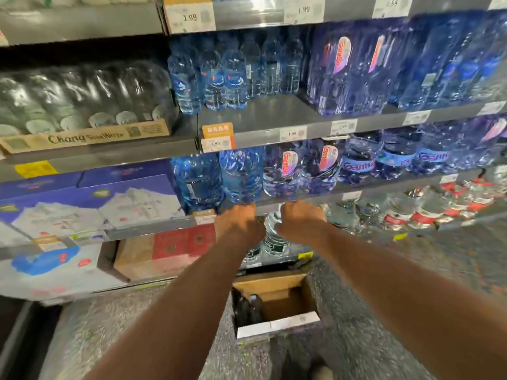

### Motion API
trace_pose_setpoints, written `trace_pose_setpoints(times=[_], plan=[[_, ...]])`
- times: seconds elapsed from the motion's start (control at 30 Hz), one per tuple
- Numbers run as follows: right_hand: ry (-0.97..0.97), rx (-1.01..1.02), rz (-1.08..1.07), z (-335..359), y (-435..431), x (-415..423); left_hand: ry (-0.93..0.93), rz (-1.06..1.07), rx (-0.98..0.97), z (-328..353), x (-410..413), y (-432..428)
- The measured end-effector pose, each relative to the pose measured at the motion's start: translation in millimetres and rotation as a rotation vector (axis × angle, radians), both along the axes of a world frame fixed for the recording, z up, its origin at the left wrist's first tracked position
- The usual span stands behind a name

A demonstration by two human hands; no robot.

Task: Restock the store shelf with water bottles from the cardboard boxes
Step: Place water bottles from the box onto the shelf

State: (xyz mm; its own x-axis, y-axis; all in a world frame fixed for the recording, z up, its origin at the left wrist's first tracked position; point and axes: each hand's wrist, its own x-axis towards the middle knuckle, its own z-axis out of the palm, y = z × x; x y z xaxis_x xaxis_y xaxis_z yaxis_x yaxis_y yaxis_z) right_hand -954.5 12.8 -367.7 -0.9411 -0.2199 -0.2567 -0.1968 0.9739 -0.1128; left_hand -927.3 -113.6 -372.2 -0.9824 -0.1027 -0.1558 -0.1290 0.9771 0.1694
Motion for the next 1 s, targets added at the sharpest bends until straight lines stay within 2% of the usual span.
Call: trace_pose_setpoints(times=[0.3, 0.6, 0.9, 1.0], plan=[[-0.173, 0.011, 0.066, -111, 12, -33, -0.245, 0.097, 0.02, -103, -27, 15], [-0.393, 0.01, 0.098, -250, 17, -68, -0.414, 0.254, 0.089, -225, -51, 23], [-0.586, -0.022, -0.027, -394, -3, -49, -0.558, 0.329, 0.232, -376, -47, 0], [-0.591, -0.038, -0.065, -441, -13, -43, -0.614, 0.376, 0.284, -423, -42, -13]])
